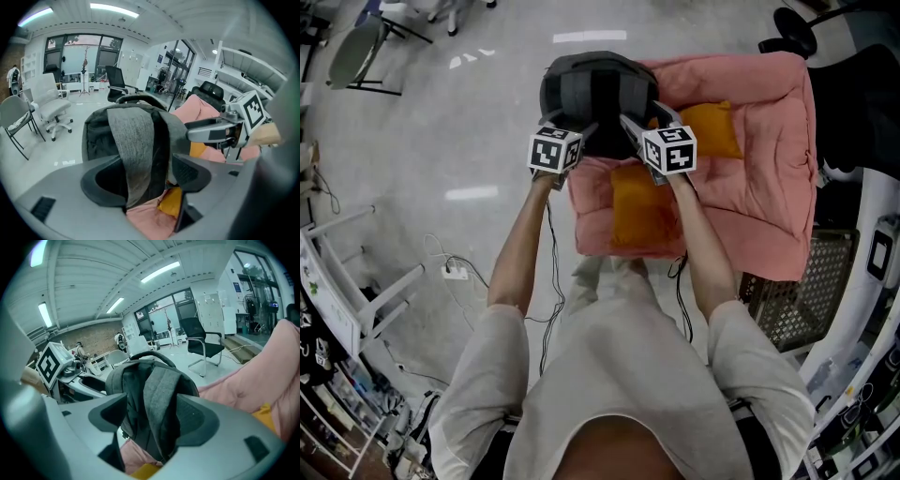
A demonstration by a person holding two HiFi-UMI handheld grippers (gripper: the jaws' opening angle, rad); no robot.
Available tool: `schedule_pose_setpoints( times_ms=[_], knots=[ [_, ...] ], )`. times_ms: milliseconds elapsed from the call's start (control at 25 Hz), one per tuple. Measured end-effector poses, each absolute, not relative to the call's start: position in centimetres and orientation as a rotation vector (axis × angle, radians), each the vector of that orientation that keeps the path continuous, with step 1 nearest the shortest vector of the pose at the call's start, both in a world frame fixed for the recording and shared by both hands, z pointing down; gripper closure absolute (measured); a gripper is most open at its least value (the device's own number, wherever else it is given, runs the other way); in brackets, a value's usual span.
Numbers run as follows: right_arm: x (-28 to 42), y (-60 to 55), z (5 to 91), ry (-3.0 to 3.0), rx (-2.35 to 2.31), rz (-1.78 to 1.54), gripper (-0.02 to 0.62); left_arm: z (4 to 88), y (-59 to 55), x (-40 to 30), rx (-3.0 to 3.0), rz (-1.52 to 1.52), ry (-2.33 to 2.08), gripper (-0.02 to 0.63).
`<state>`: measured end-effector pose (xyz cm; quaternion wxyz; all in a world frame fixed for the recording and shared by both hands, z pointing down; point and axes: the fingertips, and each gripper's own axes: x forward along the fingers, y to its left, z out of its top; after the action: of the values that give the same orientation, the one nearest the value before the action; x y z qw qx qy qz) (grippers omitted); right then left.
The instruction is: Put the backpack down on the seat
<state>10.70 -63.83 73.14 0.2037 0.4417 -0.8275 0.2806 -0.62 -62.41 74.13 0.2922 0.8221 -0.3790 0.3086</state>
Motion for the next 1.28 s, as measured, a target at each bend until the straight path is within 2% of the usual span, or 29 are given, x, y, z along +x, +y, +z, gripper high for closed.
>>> schedule_pose_setpoints(
  times_ms=[600, 920, 960, 1160, 1280],
  knots=[
    [11.3, -58.1, 69.8, -2.325, 1.303, 0.702, 0.321, 69.9, -56.6, -1.8, 2.25, 0.703, -1.103, 0.308],
    [11.5, -53.3, 66.5, -2.329, 1.36, 0.636, 0.4, 65.5, -52.7, -1.4, 2.321, 0.599, -1.109, 0.313],
    [11.6, -52.7, 65.9, -2.334, 1.372, 0.628, 0.417, 65.0, -52.2, -1.3, 2.331, 0.592, -1.111, 0.326],
    [11.4, -50.0, 62.9, -2.346, 1.413, 0.584, 0.489, 63.0, -49.6, -1.6, 2.351, 0.556, -1.117, 0.476],
    [11.2, -48.3, 61.6, -2.342, 1.417, 0.558, 0.535, 62.3, -48.1, -2.2, 2.33, 0.519, -1.134, 0.531]
  ],
)
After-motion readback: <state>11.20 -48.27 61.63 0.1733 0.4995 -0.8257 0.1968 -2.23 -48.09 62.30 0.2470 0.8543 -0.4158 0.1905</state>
